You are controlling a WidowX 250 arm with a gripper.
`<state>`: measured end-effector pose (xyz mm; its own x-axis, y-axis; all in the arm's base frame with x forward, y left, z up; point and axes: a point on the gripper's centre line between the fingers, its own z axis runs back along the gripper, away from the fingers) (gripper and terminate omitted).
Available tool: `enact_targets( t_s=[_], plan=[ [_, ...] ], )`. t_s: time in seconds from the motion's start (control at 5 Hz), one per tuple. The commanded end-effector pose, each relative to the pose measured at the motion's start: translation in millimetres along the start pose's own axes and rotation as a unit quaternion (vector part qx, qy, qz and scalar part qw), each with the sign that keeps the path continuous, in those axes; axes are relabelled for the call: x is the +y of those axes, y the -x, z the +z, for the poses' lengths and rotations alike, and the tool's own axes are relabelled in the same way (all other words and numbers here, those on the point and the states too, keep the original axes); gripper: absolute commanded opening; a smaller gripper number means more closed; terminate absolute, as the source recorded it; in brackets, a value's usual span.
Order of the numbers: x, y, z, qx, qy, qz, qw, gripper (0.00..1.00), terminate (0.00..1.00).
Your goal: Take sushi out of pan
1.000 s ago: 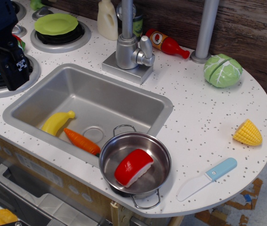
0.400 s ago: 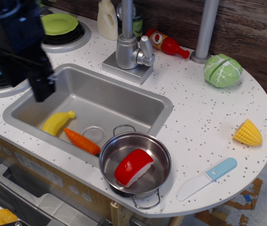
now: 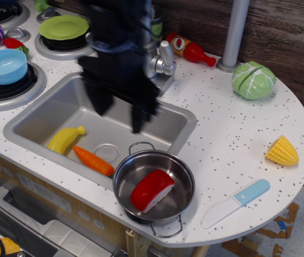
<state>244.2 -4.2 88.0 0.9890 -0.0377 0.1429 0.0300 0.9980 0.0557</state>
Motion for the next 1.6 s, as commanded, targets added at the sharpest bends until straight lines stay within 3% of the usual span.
enact_targets(
  t_s=[0.0,0.4,1.0,1.4],
  plan=[
    [-38,-12,-6,-0.016,0.004,-0.027,0.9995,1.00,0.00],
    [-40,0,-28,-0.023,0.012,-0.060,0.9978,1.00,0.00],
    [-42,21,-59,-0.047,-0.041,-0.054,0.9966,1.00,0.00],
    [-37,28,-66,-0.051,-0.017,-0.047,0.9974,1.00,0.00]
  ],
)
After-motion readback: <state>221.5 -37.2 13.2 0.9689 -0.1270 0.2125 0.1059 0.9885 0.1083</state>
